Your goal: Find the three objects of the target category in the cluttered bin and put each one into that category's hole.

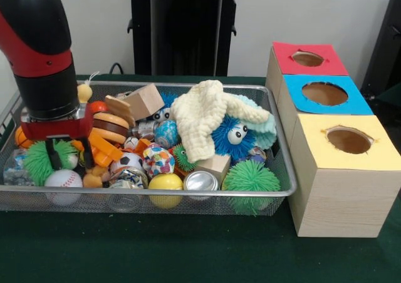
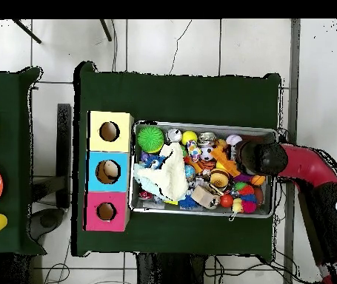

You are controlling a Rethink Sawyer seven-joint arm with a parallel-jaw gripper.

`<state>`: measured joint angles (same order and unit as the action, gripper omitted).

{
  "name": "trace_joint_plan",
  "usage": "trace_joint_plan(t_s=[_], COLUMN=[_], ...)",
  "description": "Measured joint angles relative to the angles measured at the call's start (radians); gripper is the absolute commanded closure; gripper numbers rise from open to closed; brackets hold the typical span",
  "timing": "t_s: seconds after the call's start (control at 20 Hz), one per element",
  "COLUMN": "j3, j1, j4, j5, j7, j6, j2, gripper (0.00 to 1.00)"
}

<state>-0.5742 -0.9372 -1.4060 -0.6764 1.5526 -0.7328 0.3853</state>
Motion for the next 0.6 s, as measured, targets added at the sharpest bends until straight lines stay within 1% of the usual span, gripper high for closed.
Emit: trace_joint_plan(t_s=[0.3,0.6], j3=[-0.017,-0.031], j1=[-0.025,-0.032], j4=[0.036,0.045], j5=[-0.001,-0.001], j7=[-0.003,-0.022], j6=[0.0,-0.005], j2=[-0.028,-0.04], gripper=[0.0,0.0])
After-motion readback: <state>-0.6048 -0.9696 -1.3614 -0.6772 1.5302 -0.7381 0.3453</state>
